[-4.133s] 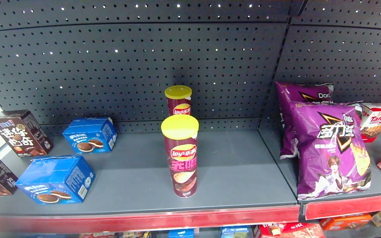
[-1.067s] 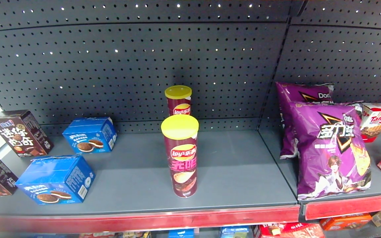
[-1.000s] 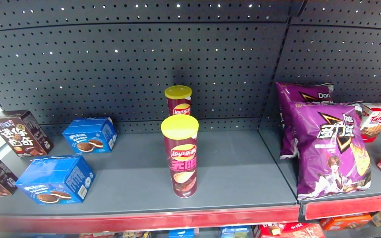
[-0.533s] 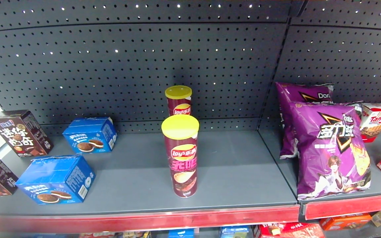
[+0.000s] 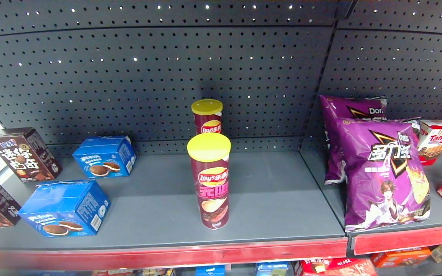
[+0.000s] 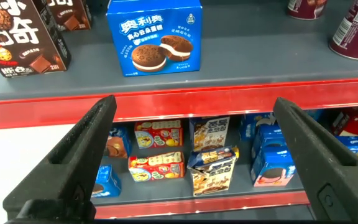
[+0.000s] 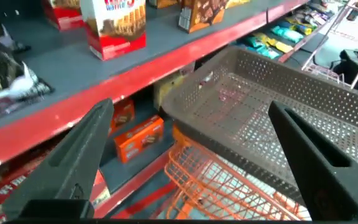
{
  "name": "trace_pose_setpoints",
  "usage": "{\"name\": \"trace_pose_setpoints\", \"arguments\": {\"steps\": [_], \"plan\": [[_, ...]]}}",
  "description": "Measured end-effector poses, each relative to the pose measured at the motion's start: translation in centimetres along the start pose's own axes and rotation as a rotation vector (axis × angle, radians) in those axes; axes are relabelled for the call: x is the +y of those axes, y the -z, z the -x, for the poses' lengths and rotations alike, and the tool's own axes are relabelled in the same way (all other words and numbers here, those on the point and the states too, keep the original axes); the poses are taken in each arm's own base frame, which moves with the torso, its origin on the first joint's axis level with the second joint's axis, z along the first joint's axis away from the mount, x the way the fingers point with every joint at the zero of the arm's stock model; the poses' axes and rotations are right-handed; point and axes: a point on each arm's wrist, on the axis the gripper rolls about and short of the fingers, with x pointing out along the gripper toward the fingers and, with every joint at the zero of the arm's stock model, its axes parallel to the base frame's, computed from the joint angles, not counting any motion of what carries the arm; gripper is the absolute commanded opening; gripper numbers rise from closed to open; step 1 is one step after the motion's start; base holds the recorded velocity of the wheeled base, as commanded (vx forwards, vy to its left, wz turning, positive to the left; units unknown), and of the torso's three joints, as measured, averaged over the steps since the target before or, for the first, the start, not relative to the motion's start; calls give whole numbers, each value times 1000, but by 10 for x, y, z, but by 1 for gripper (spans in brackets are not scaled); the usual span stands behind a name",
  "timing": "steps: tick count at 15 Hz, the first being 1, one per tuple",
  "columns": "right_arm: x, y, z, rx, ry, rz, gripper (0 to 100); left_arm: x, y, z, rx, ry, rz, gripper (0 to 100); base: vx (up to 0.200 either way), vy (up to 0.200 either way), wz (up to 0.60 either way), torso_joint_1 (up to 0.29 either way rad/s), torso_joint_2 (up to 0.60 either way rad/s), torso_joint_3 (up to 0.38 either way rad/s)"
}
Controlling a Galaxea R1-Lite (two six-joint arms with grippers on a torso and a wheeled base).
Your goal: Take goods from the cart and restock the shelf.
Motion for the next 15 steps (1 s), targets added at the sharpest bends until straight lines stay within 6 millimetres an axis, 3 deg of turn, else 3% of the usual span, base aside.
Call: {"name": "trace_pose_setpoints", "arguments": {"steps": [4,11,15], "plan": [[4,26,-2,17,-137,-6,100,0,0,0,0,0,-1,100,0,0,0,0,0,0],[15,36,5,-22,-771,-41,100,0,0,0,-1,-1,0,100,0,0,0,0,0,0],[16,40,4,-18,-791,-28,100,0,0,0,-2,0,0,100,0,0,0,0,0,0]]}}
